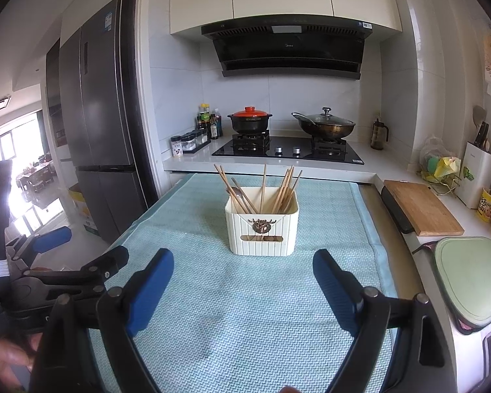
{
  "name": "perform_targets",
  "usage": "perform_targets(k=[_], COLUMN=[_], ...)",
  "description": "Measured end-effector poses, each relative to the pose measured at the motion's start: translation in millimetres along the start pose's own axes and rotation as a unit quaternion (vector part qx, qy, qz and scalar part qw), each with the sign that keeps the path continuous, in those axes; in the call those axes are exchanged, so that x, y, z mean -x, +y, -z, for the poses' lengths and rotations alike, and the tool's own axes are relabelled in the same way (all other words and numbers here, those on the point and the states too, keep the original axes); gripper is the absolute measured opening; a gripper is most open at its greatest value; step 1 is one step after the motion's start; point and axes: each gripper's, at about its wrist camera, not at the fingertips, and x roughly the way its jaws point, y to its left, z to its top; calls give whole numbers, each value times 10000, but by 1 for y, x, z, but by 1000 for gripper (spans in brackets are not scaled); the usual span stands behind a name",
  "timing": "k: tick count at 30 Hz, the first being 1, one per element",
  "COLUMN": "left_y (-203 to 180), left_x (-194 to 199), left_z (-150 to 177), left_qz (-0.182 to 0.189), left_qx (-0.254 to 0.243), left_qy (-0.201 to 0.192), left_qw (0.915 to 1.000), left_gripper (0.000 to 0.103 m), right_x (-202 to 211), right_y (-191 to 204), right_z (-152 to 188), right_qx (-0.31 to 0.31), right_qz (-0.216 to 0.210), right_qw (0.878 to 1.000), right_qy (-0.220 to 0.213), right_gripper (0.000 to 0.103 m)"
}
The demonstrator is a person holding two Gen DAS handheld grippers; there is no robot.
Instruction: Organize utensils
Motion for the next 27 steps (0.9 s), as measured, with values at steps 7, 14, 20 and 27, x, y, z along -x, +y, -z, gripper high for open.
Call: perform_targets(k=[7,14,20,27], left_y=[1,1,0,0], left_x=[0,1,2,2], left_z=[0,0,1,0], left_qz=[75,33,32,95], left_qx=[17,31,15,27], left_qy=[40,48,69,115], left_qw=[10000,10000,10000,9999], left_gripper=[103,103,103,103], right_x=[1,1,0,3], right_y=[0,0,2,2], right_z=[0,0,-1,-1], right_qx=[5,-7,-1,25], right_qz=[-15,-13,-29,-41], right_qw=[10000,10000,10000,10000], right_qy=[19,20,36,-3], right_gripper=[89,89,89,89])
